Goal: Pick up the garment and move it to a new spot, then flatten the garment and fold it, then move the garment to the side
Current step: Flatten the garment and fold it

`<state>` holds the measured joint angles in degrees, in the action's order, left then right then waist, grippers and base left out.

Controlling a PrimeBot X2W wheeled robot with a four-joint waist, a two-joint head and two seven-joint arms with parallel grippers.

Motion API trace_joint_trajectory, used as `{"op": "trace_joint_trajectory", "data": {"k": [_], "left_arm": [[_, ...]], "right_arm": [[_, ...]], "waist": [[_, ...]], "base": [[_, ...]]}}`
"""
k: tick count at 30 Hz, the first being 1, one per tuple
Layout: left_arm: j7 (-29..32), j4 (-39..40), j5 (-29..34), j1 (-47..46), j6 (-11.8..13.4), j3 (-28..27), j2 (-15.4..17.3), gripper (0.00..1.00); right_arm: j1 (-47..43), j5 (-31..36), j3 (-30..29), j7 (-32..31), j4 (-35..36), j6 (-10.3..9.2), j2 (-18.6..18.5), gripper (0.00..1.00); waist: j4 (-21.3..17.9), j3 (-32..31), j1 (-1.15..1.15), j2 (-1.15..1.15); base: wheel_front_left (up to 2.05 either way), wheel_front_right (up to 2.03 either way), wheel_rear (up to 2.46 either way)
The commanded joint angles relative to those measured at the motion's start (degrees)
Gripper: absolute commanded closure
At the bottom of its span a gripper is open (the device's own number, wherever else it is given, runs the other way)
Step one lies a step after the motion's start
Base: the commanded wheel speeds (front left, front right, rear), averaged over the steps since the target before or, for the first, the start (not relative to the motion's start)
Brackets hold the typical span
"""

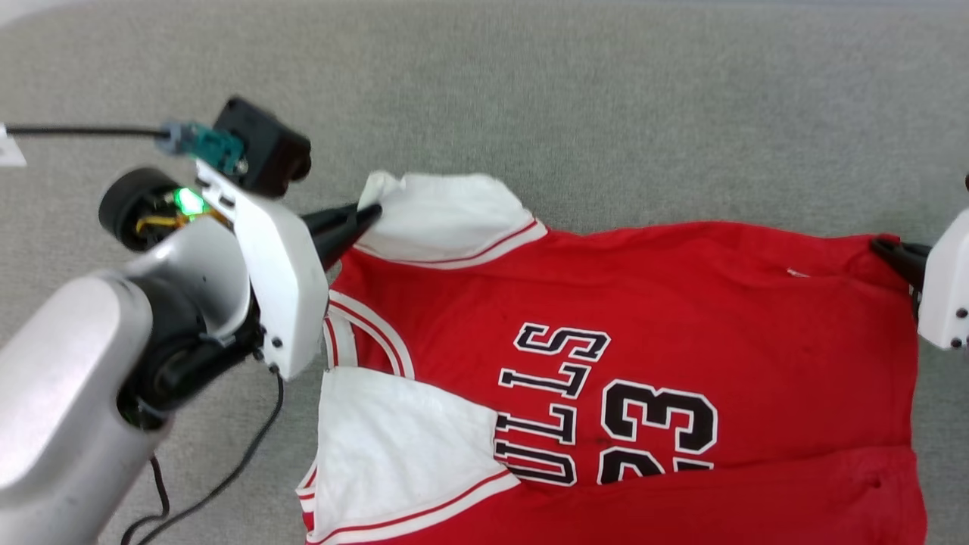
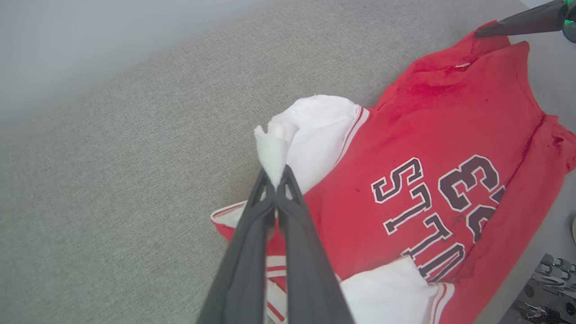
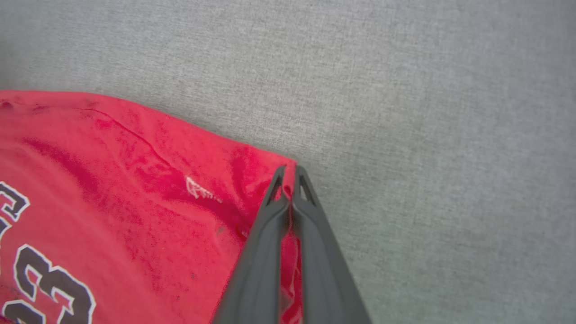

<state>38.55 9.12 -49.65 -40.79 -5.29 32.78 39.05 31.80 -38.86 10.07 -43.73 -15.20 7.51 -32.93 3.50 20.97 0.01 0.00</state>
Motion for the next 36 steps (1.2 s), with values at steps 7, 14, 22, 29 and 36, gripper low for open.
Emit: {"op": "trace_joint_trajectory", "data": {"k": [7,14,22,29,36], "left_arm": [[-3.6,2.7,-1.1,9.5,2.4,-0.5,1.9,1.0],[-6.2,6.6,-2.4,19.9,4.9,-0.9,5.2,1.0],[-7.8,8.5,-4.2,30.5,7.0,0.3,8.2,1.0],[-7.9,4.6,-5.6,34.3,5.4,2.9,7.1,1.0],[-9.9,-3.3,-2.4,32.9,2.8,6.1,3.9,1.0]], "right_arm": [[-10.4,-1.4,-5.3,4.5,4.8,-0.04,0.0,1.0],[-22.8,-2.1,-11.5,4.0,13.2,-0.05,0.9,1.0],[-34.9,-1.4,-15.2,0.1,19.6,-0.05,3.1,1.0],[-38.8,0.0,-13.8,-1.3,20.7,-0.05,2.1,1.0],[-38.4,1.0,-8.0,0.8,17.4,-0.05,-0.1,1.0]], "waist": [[0.3,-7.1,-0.01,0.0],[1.2,-10.3,-0.01,0.0],[1.9,-11.3,-0.01,0.0],[2.2,-10.8,-0.01,0.0],[1.8,-10.3,-0.01,0.0]], "base": [[0.0,0.0,0.0],[0.0,0.0,0.0],[0.0,0.0,0.0],[0.0,0.0,0.0],[0.0,0.0,0.0]]}}
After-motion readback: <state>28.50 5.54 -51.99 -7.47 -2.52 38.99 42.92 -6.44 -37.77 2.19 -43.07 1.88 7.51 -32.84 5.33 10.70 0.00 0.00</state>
